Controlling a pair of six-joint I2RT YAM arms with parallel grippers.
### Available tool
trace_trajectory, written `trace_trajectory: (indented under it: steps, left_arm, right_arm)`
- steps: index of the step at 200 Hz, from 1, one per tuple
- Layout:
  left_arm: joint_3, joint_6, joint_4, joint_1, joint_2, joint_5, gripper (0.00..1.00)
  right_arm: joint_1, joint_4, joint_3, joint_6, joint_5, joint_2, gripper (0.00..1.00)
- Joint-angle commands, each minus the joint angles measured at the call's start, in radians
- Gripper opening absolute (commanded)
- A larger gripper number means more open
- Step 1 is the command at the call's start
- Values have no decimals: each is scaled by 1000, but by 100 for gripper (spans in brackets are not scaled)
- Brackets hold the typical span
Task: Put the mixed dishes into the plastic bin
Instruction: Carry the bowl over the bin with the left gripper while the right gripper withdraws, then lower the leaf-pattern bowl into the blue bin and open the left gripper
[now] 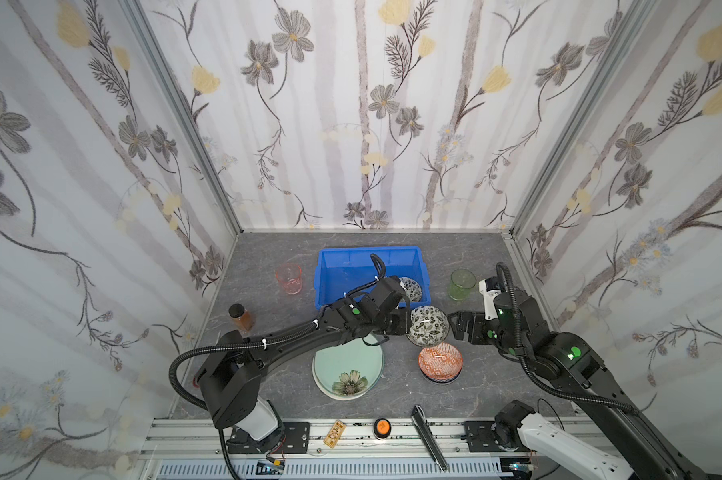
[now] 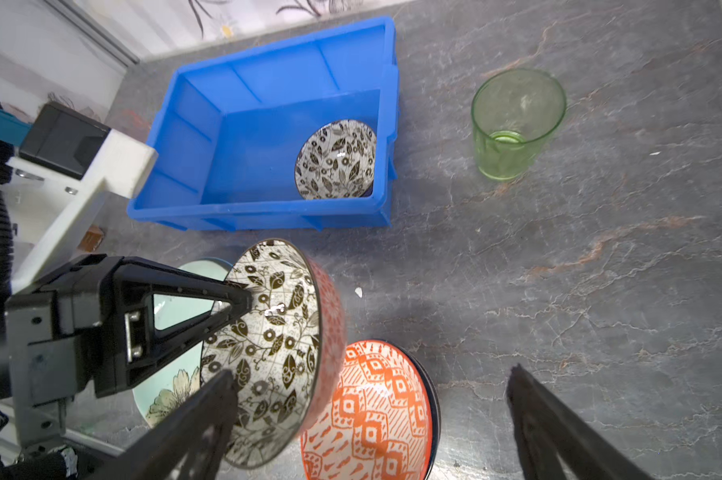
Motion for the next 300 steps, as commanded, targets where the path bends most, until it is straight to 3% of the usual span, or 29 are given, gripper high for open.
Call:
trace_trajectory:
  steps: [1, 51, 84, 172, 300]
  left_arm:
    - [56, 65, -30, 51, -3, -38, 0]
    - [229, 191, -105, 205, 90, -71, 0]
    - [336, 254, -132, 251, 208, -99, 0]
    - [493, 230, -135, 259, 460, -108, 0]
    - [508, 210, -136, 258, 525, -93, 0]
  right_arm:
    - [-18, 44, 13, 14, 32, -5, 100]
    - [-41, 54, -19, 9, 7, -14, 100]
    - [-63, 61, -50, 1, -3, -34, 100]
    - [-132, 70, -80, -53, -45, -16, 100]
    - [-152, 84, -119, -70, -66, -23, 100]
